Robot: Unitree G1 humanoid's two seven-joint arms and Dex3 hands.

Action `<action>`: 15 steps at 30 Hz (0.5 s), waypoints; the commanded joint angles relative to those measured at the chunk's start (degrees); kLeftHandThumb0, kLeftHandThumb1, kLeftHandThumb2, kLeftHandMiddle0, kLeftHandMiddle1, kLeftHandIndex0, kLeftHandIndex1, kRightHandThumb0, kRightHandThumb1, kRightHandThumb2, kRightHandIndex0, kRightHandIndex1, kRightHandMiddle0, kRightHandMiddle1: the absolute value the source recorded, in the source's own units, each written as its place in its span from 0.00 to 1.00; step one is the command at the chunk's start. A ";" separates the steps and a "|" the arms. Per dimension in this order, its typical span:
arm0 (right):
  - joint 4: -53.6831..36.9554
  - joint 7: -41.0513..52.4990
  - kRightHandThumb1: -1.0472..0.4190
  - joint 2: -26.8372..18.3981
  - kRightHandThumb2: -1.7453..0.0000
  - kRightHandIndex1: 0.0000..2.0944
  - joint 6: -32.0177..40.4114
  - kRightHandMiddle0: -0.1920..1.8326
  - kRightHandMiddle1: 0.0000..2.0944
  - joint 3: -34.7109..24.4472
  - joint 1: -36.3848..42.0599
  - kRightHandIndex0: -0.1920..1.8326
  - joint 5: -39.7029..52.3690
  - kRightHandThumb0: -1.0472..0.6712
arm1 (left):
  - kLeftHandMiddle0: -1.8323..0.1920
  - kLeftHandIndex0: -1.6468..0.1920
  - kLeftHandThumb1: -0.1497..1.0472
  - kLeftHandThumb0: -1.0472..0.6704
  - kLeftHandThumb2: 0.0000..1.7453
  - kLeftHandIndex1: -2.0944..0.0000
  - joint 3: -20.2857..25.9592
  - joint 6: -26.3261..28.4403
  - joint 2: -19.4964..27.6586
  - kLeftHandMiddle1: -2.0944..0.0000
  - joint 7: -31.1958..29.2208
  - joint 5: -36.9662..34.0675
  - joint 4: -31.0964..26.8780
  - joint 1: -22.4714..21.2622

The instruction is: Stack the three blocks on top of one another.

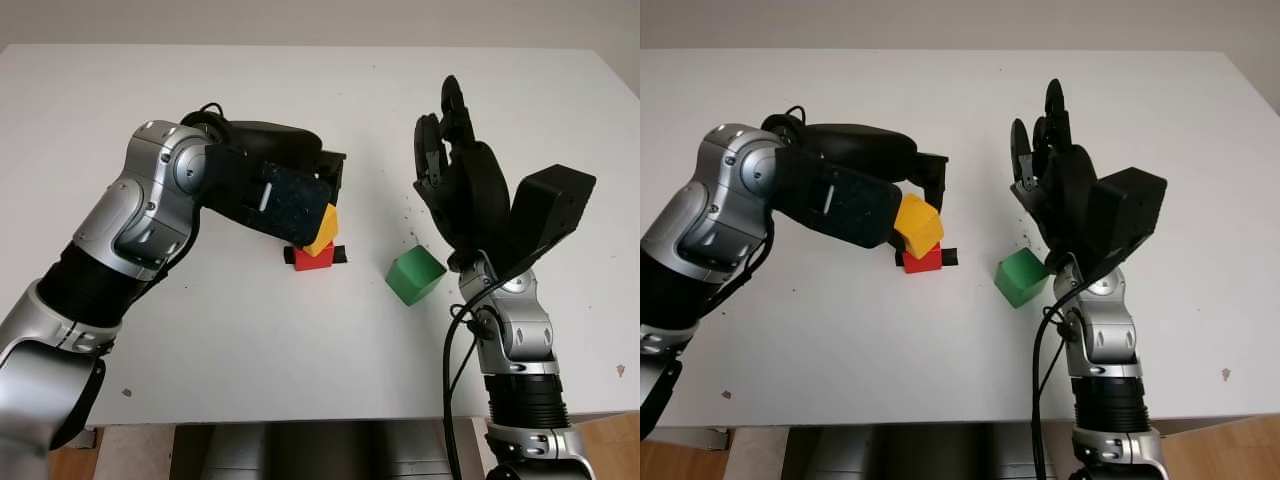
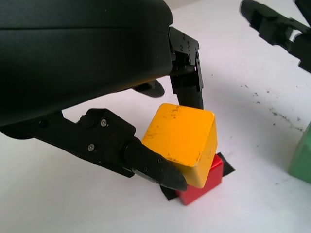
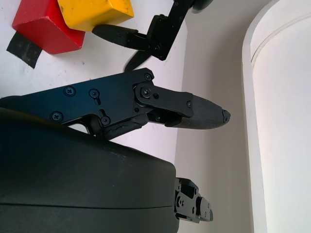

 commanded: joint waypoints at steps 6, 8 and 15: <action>-1.50 -0.03 0.00 0.07 0.67 0.00 0.15 0.00 0.01 -0.25 0.85 0.00 0.11 0.23 | 0.72 0.72 0.94 0.39 0.03 0.22 -0.01 -14.33 2.22 0.93 9.99 4.14 2.76 1.38; -1.54 -0.05 0.00 0.01 0.68 0.00 0.14 0.00 0.01 -0.19 0.87 0.00 0.05 0.23 | 0.74 0.73 0.94 0.39 0.03 0.21 0.04 -15.80 2.29 0.94 10.90 5.10 3.28 1.48; -1.34 -0.02 0.00 -0.08 0.67 0.00 -0.29 0.00 0.01 -0.09 0.88 0.00 -0.14 0.23 | 0.78 0.76 0.96 0.38 0.03 0.23 0.34 -18.67 2.12 0.96 11.27 6.42 3.84 1.48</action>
